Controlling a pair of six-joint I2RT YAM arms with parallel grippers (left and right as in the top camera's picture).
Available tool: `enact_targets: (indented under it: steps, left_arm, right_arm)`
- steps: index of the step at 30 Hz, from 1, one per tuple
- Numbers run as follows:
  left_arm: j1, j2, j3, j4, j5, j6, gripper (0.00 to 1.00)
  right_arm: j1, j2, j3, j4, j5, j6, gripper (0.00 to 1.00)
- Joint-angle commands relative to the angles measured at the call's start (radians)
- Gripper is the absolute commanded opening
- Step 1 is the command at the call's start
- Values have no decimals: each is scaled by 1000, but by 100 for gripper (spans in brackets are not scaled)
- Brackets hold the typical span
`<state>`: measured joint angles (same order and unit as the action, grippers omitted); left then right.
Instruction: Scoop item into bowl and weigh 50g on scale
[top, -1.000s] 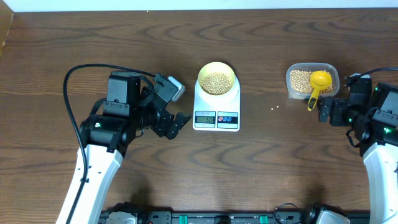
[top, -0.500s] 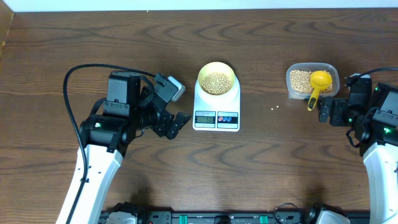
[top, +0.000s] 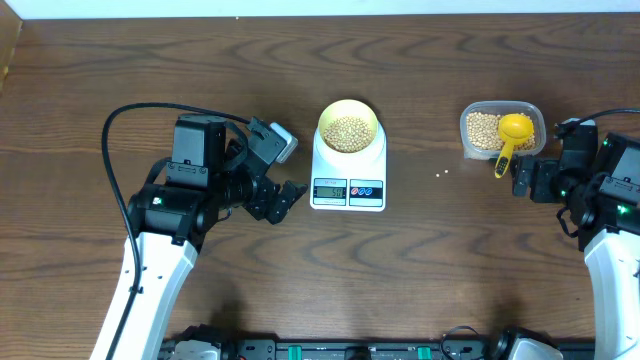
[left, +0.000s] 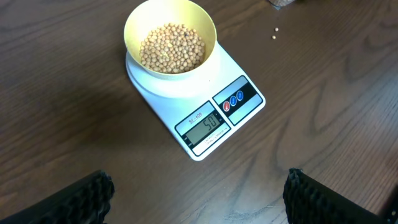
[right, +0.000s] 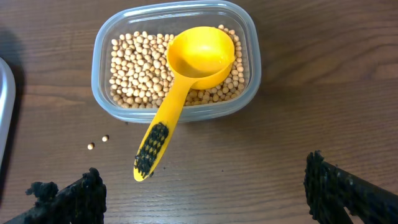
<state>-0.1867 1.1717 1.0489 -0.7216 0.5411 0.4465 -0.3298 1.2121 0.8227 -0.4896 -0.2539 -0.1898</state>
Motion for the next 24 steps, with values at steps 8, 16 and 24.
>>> enact_targets:
  steps: [8, 16, 24]
  left_arm:
    - [-2, 4, -5, 1, 8, 13, 89]
    - [-3, 4, -5, 1, 8, 13, 89]
    - [-3, 4, -5, -9, 9, 13, 89]
  right_arm:
    - [6, -8, -6, -1, 1, -13, 99]
    - [6, -8, -6, -1, 1, -13, 99]
    - [6, -8, -6, -1, 1, -13, 99]
